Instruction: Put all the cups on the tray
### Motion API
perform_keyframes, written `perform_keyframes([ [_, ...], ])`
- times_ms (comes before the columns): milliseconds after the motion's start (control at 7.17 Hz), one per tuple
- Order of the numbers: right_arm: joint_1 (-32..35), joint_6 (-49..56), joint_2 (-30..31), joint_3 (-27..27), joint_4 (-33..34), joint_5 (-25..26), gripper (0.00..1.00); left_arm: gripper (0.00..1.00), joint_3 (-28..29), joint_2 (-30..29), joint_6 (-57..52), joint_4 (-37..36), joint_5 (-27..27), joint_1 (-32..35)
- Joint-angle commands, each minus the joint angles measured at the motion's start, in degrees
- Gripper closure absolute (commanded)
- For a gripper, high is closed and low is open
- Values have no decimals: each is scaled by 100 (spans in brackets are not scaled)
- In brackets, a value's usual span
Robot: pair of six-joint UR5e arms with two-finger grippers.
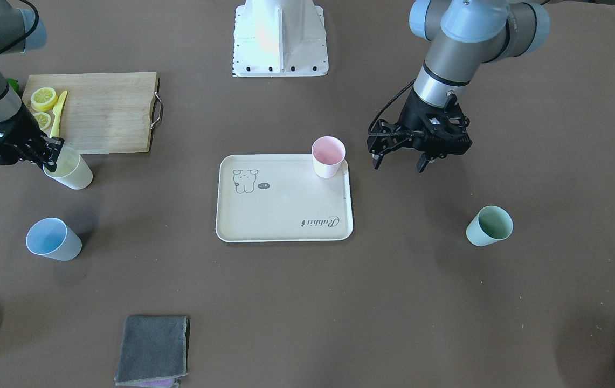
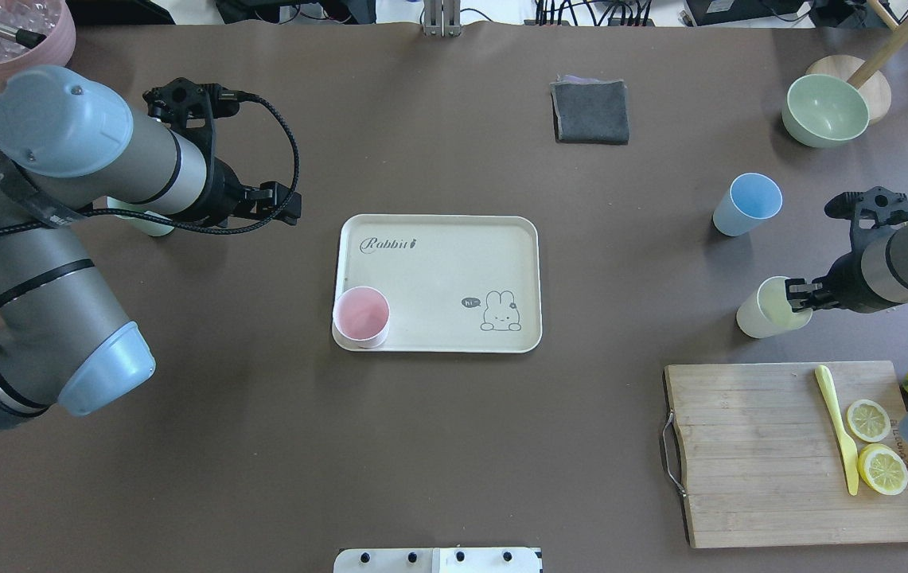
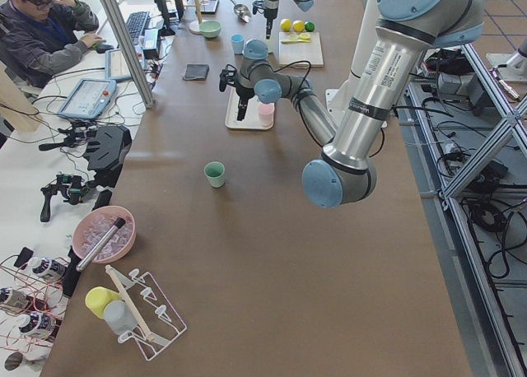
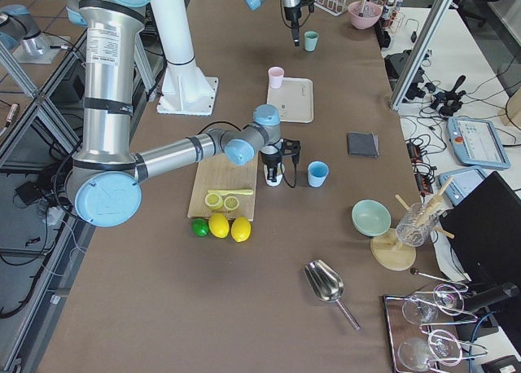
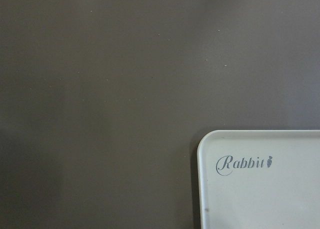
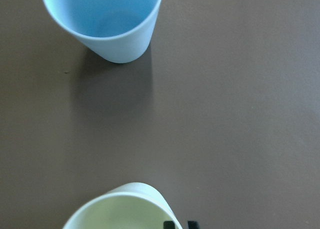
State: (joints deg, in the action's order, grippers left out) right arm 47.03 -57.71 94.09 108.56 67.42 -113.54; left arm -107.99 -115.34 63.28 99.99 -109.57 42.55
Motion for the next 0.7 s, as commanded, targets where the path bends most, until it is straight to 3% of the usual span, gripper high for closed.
perform_keyframes([
  [0,-9,-293,-556,7,25,-63,100,2,-3,12,-9,3,-20,104],
  [279,-149,-1202,-1223,7,139,-160,100,2,-38,274,-698,-6,-203,428],
  [558,-823,-2039,-2363,-19,1118,320,100,2,6,626,-1430,29,-679,973],
])
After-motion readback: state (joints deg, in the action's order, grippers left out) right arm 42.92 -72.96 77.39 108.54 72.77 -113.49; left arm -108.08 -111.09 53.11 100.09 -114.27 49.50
